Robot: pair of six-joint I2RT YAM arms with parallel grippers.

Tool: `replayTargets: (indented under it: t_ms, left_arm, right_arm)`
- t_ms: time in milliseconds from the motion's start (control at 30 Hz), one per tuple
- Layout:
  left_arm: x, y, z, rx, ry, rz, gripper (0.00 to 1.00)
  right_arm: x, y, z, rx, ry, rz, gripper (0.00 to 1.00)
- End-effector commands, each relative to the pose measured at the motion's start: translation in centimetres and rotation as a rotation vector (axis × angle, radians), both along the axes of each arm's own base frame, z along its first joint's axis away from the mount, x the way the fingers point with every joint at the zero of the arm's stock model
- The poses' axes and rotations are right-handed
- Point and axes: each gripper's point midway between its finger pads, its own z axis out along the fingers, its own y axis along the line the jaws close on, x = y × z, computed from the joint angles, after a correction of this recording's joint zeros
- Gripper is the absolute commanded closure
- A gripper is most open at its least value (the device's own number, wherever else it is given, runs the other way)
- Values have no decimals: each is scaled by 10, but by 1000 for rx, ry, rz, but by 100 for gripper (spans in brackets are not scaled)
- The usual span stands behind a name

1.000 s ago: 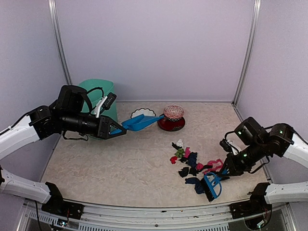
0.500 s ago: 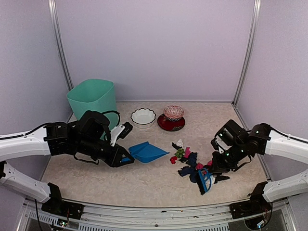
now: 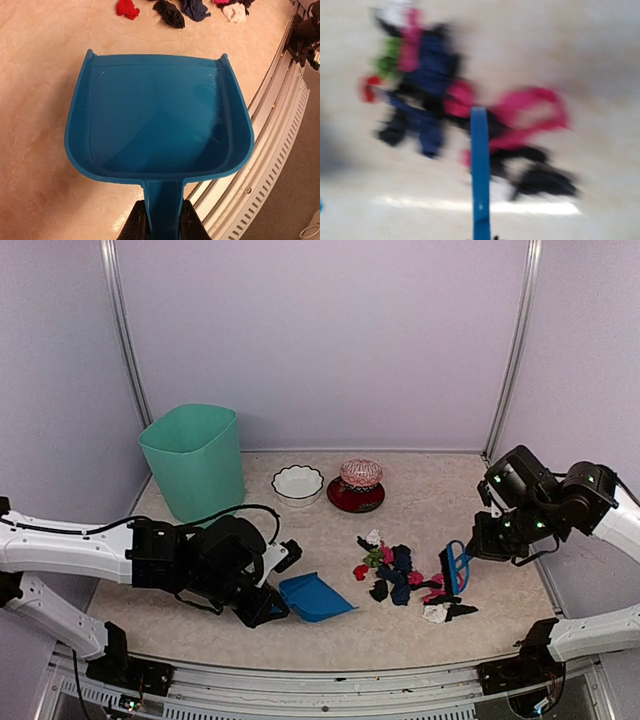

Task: Sweep away the paper scraps from the table
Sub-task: Sweep the paper scraps at the center of the board, then sweep the paper scraps into the dustpan.

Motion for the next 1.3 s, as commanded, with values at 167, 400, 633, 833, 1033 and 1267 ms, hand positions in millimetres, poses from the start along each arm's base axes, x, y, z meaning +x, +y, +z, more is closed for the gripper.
replayTargets:
  t_ms: [167,400,633,833,1033,1267]
  left_arm:
    - [-8,-30,-25,91,-120,-145,100]
    - [-7,-45,-42,105,-117,-177,100]
    - [-5,-53,-60,136,-114,-198,100]
    - [-3,-59,-73,163,-108,-206,100]
    - [-3,-67,-79,158,-103,-217,100]
    - [-2,-77,-85,157,-99,-228,100]
  right_arm:
    - [-26,-65,-48,-319,139,-126,100]
    - [-13,-73,-64,-480,165,-132,100]
    - [10,-26,-86,-379,162,-17,100]
    - [19,17,-101,-280,169,81,100]
    - [21,45,-107,-255,163,141,100]
    - [20,73,-104,-239,141,212,100]
